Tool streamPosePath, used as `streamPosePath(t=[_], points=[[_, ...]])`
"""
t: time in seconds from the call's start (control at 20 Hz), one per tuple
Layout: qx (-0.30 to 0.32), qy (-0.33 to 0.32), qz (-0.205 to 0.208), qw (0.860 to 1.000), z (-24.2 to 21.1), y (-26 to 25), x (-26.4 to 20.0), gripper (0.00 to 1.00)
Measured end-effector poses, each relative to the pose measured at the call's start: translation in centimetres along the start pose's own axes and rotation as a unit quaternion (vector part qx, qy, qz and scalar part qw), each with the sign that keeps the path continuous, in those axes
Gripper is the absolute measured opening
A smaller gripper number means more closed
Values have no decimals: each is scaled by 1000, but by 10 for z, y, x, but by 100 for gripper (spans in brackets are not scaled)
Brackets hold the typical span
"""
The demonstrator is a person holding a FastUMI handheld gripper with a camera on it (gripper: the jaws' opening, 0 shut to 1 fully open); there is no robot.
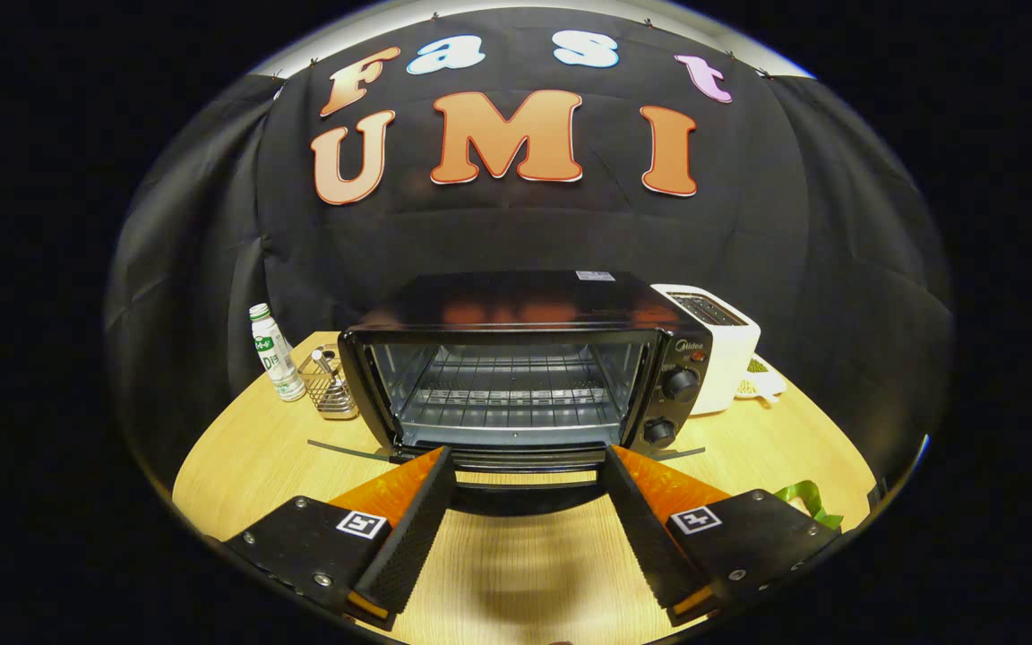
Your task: Open the toaster oven, put the food inside, and close the toaster oven door.
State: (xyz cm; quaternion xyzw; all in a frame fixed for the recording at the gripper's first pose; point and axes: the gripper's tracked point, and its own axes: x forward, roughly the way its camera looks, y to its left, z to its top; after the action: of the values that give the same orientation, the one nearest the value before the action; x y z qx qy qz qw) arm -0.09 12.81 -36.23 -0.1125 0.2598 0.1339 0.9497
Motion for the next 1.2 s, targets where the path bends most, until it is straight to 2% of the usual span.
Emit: streamPosePath(t=[0.45, 0.9, 1.2], points=[[1, 26, 0, 1000, -40, -1, -10, 100], [10, 98, -1, 995, -115, -2, -4, 100], [6, 105, -3, 994, -123, -6, -6, 99]])
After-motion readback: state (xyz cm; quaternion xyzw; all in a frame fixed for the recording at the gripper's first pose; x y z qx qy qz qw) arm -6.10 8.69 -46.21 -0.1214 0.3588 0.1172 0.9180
